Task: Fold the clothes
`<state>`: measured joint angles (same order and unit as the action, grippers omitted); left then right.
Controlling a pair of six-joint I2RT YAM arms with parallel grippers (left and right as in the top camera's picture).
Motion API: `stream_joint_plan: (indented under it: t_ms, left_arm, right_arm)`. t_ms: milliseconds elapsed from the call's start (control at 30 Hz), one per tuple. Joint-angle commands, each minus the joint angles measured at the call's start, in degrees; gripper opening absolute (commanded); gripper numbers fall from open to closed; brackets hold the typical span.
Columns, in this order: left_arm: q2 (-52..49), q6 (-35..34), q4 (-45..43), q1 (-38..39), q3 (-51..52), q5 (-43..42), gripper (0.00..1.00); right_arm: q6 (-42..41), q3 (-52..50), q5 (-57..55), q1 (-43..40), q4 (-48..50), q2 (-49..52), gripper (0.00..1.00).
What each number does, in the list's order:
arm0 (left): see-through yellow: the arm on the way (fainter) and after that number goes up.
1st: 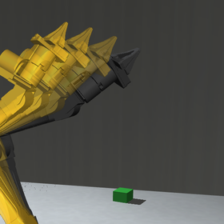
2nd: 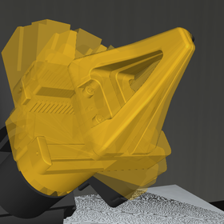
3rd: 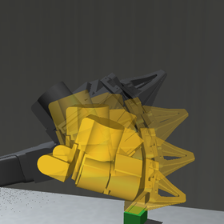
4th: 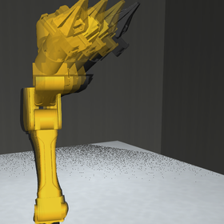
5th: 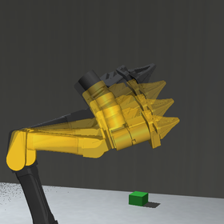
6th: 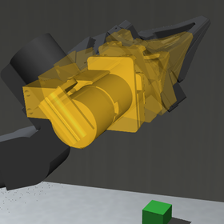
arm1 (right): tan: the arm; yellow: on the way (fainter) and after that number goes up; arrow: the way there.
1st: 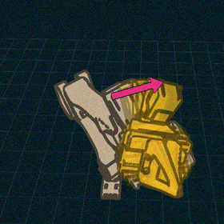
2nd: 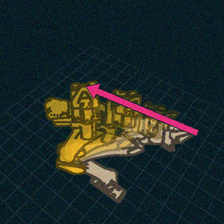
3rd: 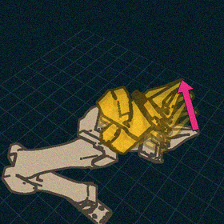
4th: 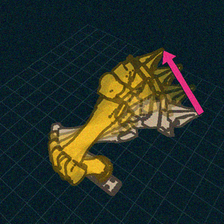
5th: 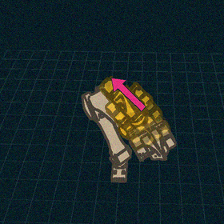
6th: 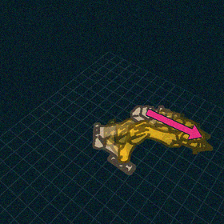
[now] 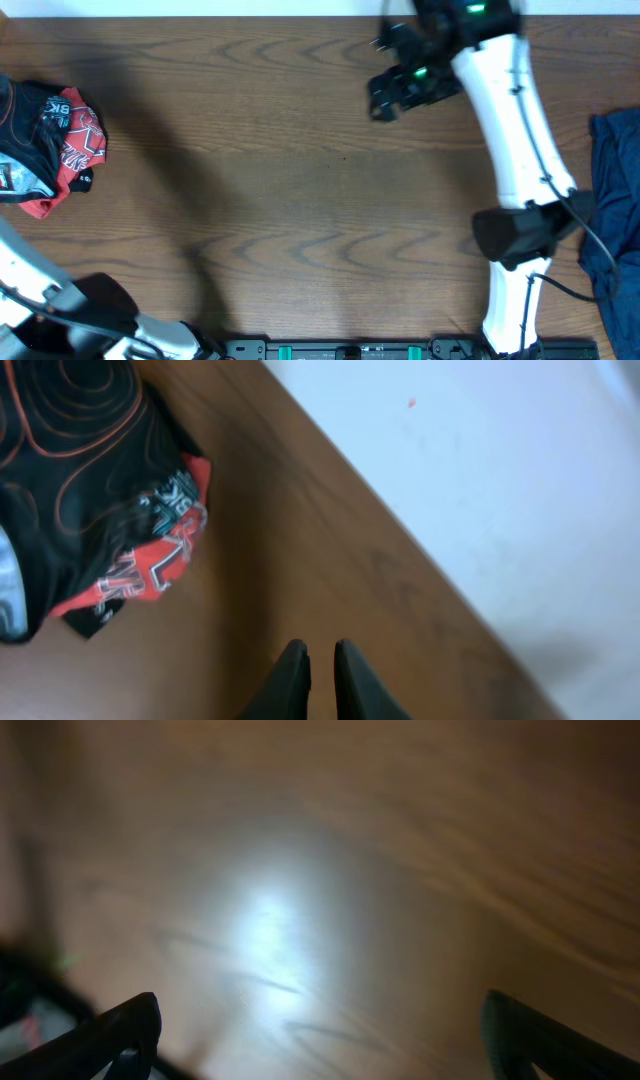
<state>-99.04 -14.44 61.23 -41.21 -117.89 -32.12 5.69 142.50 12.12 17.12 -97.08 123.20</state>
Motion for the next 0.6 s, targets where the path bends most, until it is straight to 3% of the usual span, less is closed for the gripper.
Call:
stream_joint_plan:
  t_ms: [0,167,267,567]
  left_arm:
    - [3.63,2.23,2.38,7.28,-0.44,15.47,0.13]
    - [7.87,3.41,6.64,19.17,-0.44,21.27,0.13]
    - [10.29,4.44,9.6,25.92,-0.44,22.21,0.13]
    - [18.75,4.35,13.73,41.92,-0.44,36.17,0.14]
  right_arm:
    - [-3.37,1.51,-10.69,-3.87,-0.24,-5.14,0.99]
    - [-3.32,1.51,-20.39,-7.52,-0.24,-7.98,0.99]
    - [-3.06,1.51,-21.03,-8.28,-0.22,-9.55,0.99]
    - [-2.36,1.51,-21.16,-8.28,3.63,-15.63,0.99]
